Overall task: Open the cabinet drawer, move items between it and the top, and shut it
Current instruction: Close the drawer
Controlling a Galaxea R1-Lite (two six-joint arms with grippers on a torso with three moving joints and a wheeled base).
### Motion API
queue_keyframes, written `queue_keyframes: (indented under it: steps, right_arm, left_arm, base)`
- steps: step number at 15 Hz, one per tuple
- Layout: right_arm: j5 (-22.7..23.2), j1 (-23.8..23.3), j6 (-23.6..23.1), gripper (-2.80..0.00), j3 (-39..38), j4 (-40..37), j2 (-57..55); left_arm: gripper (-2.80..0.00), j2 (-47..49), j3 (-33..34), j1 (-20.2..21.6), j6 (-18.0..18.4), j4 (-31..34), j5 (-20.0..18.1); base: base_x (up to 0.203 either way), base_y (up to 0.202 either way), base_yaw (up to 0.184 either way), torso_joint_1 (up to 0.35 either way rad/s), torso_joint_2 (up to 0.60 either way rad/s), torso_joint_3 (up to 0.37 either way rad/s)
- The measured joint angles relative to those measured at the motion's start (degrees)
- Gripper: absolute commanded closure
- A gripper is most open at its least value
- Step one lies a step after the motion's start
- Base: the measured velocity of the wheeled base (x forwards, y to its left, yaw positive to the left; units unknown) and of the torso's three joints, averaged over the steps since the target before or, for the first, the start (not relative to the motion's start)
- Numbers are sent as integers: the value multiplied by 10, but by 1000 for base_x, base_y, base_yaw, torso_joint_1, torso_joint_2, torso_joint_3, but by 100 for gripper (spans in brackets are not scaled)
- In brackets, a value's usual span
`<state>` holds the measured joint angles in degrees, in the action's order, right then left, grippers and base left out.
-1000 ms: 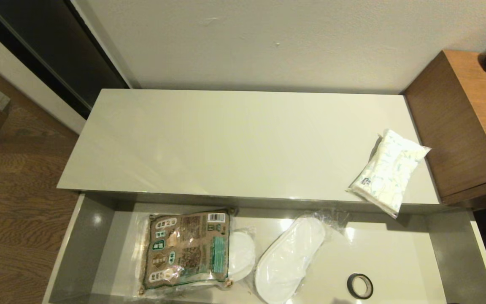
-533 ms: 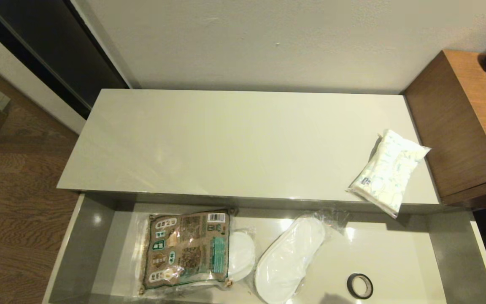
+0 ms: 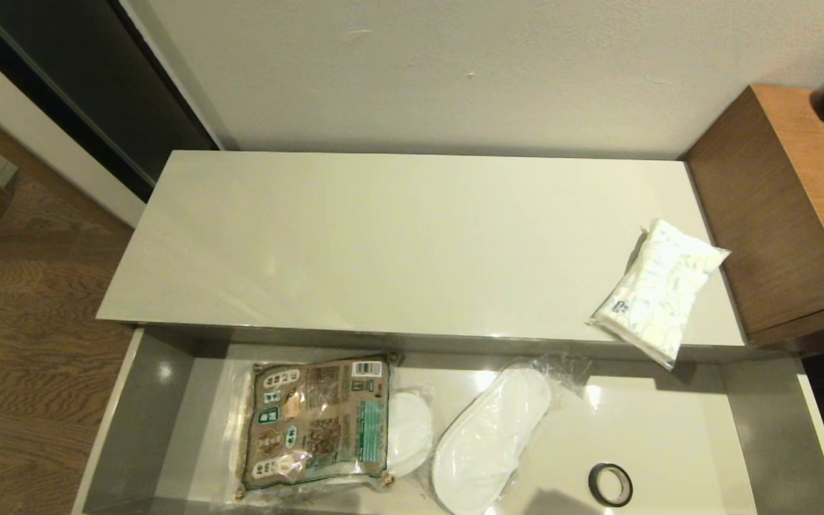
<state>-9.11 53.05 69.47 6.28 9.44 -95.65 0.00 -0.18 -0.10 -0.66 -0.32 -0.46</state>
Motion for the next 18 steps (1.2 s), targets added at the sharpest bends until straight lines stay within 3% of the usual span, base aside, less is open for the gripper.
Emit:
queue_keyframes:
  steps: [9,18]
  right_arm:
    - [-33,1,5,0,-30,102,-82]
    - [-67,0,5,0,-38,155,-129]
  left_arm:
    - [0,0,0,0,0,0,0]
    - [0,0,0,0,0,0,0]
  base:
    - [0,0,0,0,0,0]
    - [0,0,0,0,0,0]
